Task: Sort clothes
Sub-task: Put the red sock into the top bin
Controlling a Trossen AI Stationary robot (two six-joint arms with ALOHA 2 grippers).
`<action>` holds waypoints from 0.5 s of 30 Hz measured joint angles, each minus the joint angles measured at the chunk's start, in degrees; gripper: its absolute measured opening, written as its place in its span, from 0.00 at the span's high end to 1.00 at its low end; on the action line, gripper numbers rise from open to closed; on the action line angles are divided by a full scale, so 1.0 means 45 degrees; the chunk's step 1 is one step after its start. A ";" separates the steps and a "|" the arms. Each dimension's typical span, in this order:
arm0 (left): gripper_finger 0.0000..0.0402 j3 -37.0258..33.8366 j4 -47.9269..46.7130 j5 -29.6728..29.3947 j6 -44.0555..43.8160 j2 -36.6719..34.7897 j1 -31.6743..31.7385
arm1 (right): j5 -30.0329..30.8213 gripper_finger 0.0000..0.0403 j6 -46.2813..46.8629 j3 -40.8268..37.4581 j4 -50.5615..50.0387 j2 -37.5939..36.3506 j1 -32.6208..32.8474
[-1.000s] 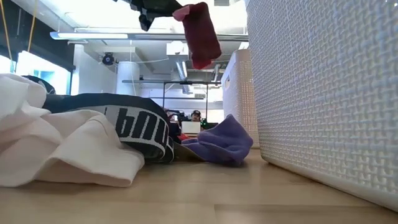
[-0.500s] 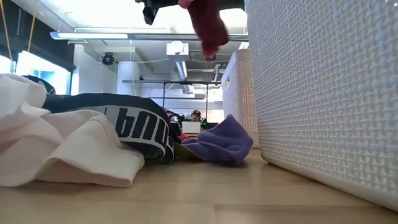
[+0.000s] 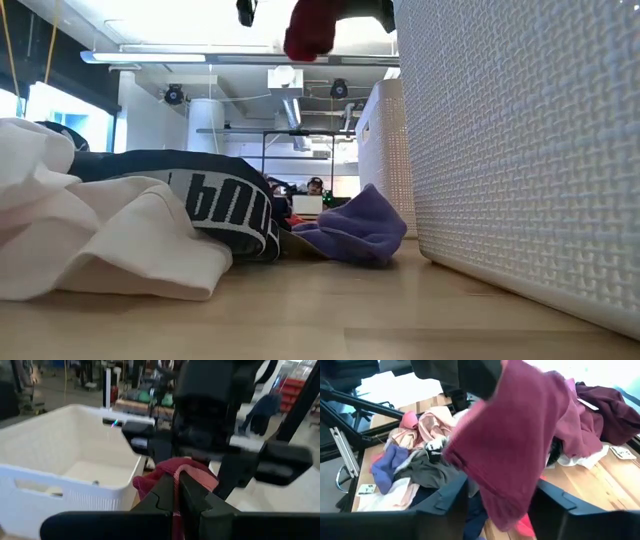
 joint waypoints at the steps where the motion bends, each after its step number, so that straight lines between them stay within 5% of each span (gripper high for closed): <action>1: 1.00 0.0000 0.0229 0.0004 -0.0005 0.0000 0.0028 | 0.0031 0.64 0.0005 0.0000 0.0156 -0.0014 0.0000; 10: 1.00 0.0005 0.0933 0.0024 -0.0018 0.0000 0.0203 | 0.0468 0.97 0.0042 0.0372 0.0358 -0.0148 0.0000; 15: 1.00 0.0005 0.0854 0.0019 -0.0130 0.0000 0.0218 | 0.1747 0.97 -0.0362 0.1830 -0.2017 -0.0453 -0.0007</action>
